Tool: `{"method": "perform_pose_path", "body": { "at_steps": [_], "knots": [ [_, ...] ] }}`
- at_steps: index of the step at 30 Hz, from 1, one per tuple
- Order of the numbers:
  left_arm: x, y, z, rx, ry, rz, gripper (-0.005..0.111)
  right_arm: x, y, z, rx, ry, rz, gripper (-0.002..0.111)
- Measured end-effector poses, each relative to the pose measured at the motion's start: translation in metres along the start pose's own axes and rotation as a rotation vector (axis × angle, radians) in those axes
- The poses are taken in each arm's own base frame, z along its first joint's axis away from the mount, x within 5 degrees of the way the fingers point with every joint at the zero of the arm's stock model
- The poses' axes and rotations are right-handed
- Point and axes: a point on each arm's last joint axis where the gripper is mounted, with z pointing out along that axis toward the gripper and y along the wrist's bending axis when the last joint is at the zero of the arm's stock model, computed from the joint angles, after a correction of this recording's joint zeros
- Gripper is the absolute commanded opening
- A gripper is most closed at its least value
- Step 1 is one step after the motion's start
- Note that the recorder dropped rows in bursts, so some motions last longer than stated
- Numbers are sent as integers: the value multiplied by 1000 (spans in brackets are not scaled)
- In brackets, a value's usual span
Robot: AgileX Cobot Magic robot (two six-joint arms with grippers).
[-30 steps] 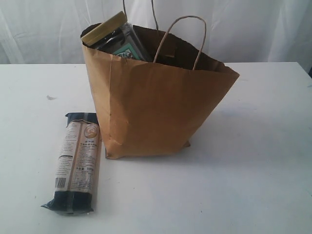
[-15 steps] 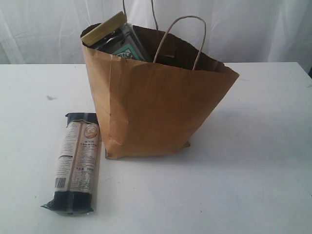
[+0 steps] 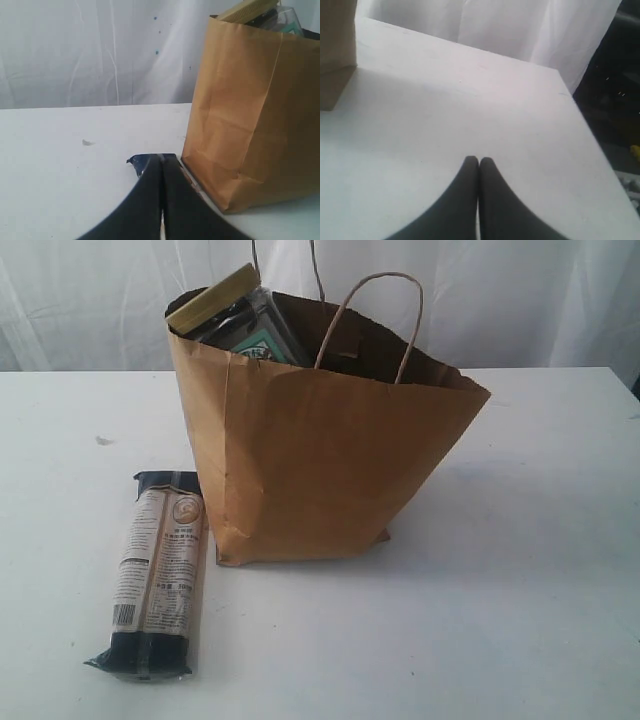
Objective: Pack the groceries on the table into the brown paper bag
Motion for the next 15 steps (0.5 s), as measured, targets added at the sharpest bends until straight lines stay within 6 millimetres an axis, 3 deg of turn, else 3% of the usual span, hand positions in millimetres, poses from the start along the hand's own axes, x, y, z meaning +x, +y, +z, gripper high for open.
{"method": "perform_pose_path", "body": {
  "at_steps": [15],
  "knots": [
    [0,0,0,0,0,0,0,1,3,0,-27,13,68,0]
  ]
}}
